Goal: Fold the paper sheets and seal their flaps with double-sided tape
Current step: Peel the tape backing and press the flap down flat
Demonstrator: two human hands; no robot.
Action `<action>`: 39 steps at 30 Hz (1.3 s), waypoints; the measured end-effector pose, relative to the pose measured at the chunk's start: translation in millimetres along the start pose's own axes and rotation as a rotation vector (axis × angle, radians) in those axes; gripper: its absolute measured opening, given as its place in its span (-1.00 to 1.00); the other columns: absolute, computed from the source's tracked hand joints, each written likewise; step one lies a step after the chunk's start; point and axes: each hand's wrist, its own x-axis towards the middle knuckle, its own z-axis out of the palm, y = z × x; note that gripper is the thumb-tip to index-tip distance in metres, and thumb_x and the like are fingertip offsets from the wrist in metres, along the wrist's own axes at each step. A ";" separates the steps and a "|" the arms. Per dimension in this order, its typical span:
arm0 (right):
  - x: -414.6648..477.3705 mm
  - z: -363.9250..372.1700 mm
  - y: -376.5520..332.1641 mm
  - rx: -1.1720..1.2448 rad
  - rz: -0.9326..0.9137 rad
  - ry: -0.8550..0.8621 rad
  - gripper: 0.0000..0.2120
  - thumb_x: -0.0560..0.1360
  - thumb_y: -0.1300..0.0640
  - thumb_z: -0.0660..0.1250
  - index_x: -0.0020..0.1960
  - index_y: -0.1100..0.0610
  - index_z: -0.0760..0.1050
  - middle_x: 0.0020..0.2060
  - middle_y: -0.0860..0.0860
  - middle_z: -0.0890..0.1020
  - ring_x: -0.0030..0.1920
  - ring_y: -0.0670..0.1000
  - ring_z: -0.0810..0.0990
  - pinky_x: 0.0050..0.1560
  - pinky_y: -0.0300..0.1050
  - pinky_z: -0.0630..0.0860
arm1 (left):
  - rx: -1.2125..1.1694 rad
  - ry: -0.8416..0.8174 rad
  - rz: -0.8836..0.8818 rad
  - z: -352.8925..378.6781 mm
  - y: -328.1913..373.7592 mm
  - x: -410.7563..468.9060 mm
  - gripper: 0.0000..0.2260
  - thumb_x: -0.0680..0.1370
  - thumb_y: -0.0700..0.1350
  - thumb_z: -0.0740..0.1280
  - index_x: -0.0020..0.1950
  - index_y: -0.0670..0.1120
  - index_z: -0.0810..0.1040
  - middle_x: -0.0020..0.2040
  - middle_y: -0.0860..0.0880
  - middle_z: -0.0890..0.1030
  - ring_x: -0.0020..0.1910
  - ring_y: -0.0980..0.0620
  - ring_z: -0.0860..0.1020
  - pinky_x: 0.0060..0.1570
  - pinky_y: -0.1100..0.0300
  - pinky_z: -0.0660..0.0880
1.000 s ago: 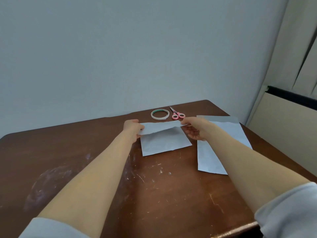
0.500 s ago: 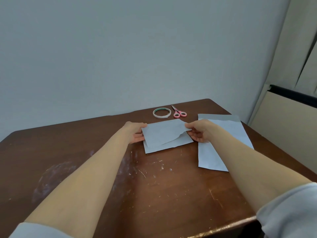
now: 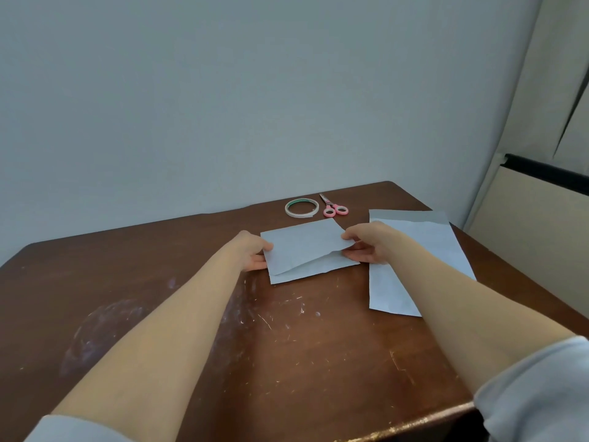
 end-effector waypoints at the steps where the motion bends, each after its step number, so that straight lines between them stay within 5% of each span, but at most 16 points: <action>1: 0.0 -0.1 -0.1 -0.001 0.005 0.000 -0.88 0.50 0.28 0.38 -0.11 0.22 0.44 -0.20 0.14 0.54 -0.21 0.08 0.63 -0.07 -0.10 0.61 | -0.004 0.008 0.006 0.4 0.4 2.5 -0.58 0.53 -0.41 0.28 0.38 -0.31 0.29 0.20 -0.24 0.54 0.12 -0.19 0.59 0.08 -0.07 0.55; 8: -1.9 -2.8 0.4 -0.016 0.029 -0.012 -0.91 0.50 0.26 0.39 -0.09 0.22 0.48 -0.18 0.14 0.60 -0.10 0.07 0.66 -0.07 -0.09 0.61 | -0.018 -0.006 0.059 5.6 11.0 4.1 -0.52 0.54 -0.36 0.31 0.43 -0.28 0.23 0.26 -0.24 0.51 0.15 -0.18 0.58 0.11 -0.12 0.54; 14: -5.7 -0.8 2.6 -0.015 -0.002 0.008 -0.87 0.50 0.26 0.40 -0.13 0.20 0.44 -0.19 0.11 0.56 -0.04 0.07 0.61 -0.02 -0.07 0.58 | -0.032 -0.083 0.042 -5.0 9.4 -6.6 -0.54 0.50 -0.33 0.38 0.36 -0.27 0.31 0.19 -0.24 0.57 -0.04 -0.13 0.62 -0.09 -0.02 0.57; 23: -6.8 0.7 5.7 -0.076 -0.021 0.068 -0.86 0.51 0.31 0.38 -0.18 0.22 0.45 -0.29 0.08 0.54 -0.33 -0.04 0.54 -0.08 -0.15 0.56 | 0.022 0.019 0.055 -6.8 -2.6 -15.4 -0.71 0.45 -0.36 0.43 0.13 -0.27 0.46 -0.12 -0.14 0.59 -0.25 0.01 0.57 -0.26 0.15 0.56; 29: -7.2 -0.4 4.5 -0.136 -0.034 0.085 -0.87 0.52 0.30 0.36 -0.17 0.22 0.45 -0.32 0.08 0.52 -0.37 -0.06 0.50 -0.33 -0.22 0.51 | 0.005 0.065 0.082 -4.7 -7.6 -12.8 -0.61 0.40 -0.34 0.48 0.19 -0.30 0.48 0.06 -0.20 0.63 -0.21 0.00 0.60 -0.25 0.15 0.59; 35: -3.7 -1.9 4.1 -0.136 -0.052 0.100 -0.83 0.52 0.31 0.37 -0.21 0.21 0.42 -0.32 0.09 0.52 -0.37 -0.06 0.49 -0.11 -0.20 0.53 | 0.032 0.099 0.086 -1.3 -8.8 -12.3 -0.63 0.39 -0.31 0.50 0.16 -0.30 0.52 0.05 -0.19 0.64 -0.17 -0.02 0.63 -0.33 0.17 0.57; 39: -6.4 -4.0 5.4 -0.156 -0.041 0.072 -0.82 0.49 0.30 0.40 -0.21 0.21 0.43 -0.32 0.09 0.53 -0.36 -0.05 0.51 -0.29 -0.22 0.52 | 0.050 0.103 0.080 -2.5 -10.1 -12.1 -0.61 0.40 -0.29 0.50 0.18 -0.29 0.50 0.08 -0.18 0.62 -0.20 0.00 0.61 -0.40 0.19 0.56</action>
